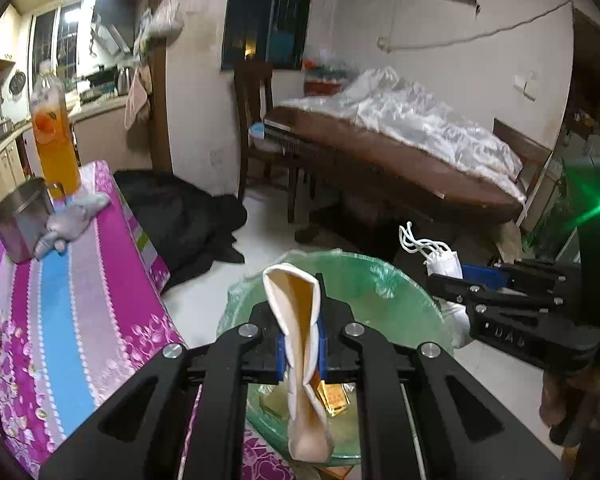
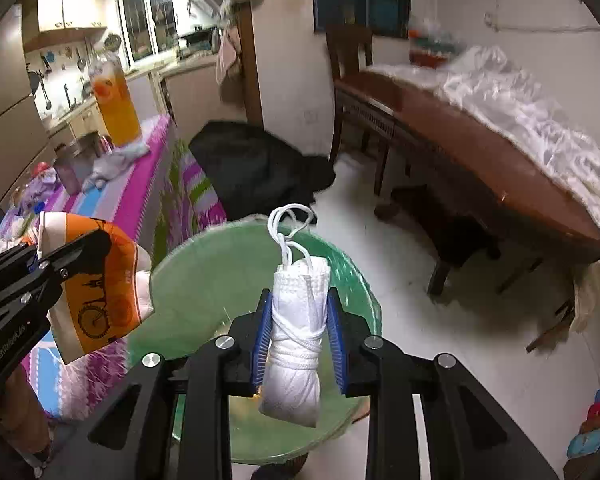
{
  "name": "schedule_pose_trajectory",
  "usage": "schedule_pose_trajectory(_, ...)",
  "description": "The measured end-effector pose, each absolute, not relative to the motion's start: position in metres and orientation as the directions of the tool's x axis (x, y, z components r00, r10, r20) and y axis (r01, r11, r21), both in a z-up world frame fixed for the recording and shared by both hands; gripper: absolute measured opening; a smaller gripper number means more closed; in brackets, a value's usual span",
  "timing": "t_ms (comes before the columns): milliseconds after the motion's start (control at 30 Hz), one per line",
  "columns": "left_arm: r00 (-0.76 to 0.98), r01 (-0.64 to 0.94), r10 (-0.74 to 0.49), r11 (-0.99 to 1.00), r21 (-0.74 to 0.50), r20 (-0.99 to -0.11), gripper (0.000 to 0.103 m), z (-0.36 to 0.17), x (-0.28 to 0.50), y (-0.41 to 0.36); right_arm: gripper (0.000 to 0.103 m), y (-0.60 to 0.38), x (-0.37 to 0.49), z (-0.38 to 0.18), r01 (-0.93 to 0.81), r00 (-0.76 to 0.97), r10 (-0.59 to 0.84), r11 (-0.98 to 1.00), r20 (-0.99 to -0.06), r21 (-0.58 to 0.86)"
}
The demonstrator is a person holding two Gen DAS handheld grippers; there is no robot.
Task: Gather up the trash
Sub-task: 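Carry the paper bag and mask to the green bin and release both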
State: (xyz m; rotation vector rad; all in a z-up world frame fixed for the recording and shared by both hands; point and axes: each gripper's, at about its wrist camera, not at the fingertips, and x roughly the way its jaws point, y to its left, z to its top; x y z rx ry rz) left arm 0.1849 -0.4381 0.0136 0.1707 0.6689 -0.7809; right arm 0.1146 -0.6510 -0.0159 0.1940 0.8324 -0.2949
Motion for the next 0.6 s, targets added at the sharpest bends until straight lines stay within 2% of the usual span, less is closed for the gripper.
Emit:
schedule_pose_trajectory(167, 0.496, 0.69, -0.567, 0.717, -0.098, -0.658, 0.009, -0.005, 0.196, -0.445, 0.027, -0.661, 0.128, -0.037, 0.321, 0.59, -0.143, 0.944, -0.795, 0.069)
schedule_pose_trajectory(600, 0.495, 0.673, -0.541, 0.734, -0.094, -0.68, 0.009, -0.016, 0.206, -0.447, 0.027, -0.661, 0.133, -0.047, 0.321, 0.583, -0.132, 0.944, -0.802, 0.078)
